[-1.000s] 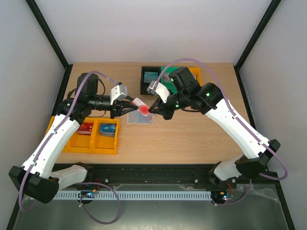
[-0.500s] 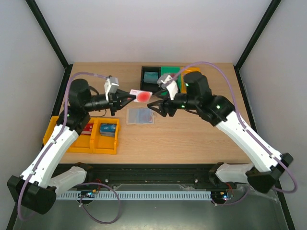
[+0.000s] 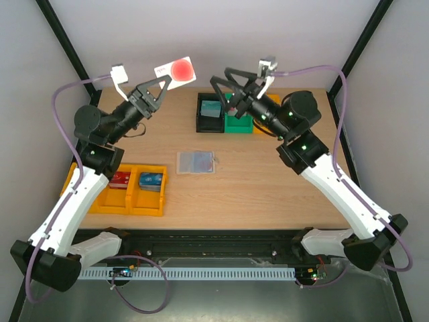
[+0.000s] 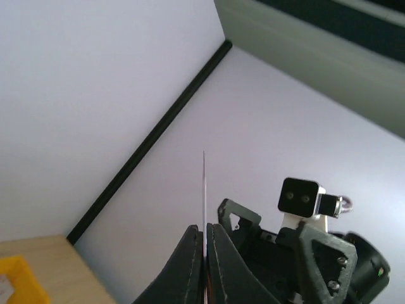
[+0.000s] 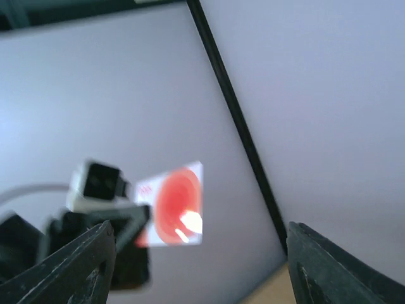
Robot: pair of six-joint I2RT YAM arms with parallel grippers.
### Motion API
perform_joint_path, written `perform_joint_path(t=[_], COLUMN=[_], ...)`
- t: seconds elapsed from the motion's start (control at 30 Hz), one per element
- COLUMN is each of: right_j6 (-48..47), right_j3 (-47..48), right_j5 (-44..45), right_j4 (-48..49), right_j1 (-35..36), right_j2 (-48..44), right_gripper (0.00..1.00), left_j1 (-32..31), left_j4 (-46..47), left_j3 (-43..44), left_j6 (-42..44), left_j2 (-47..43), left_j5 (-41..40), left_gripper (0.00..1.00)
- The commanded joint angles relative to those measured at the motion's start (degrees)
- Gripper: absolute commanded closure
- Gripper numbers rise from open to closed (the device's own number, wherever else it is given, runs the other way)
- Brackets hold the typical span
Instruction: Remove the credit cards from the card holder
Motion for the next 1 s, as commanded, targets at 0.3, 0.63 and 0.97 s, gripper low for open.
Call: perform_joint_path(t=[0.3,0.63,0.97], right_j6=[34.1,34.7,35.9], right_j3=[4.0,7.6,7.4], right_j5=[-4.0,-7.3,-8.8], right_j4=[24.1,24.1,26.3], right_j1=[-0.3,2.7,2.9], right_j2=[8.3,12.9,13.7], right_gripper=[0.39,0.54,0.74], left_j1=[-2.7,-3.5,-3.6], left_j4=[10.9,9.1,7.5], left_j3=[4.7,4.5,3.9], left_j6=[-12.5,-11.8,-11.2], left_j2=[2.9,3.1,3.0], left_j5=[-3.6,-4.3,-4.7], left_gripper=[0.98,0.98,0.98])
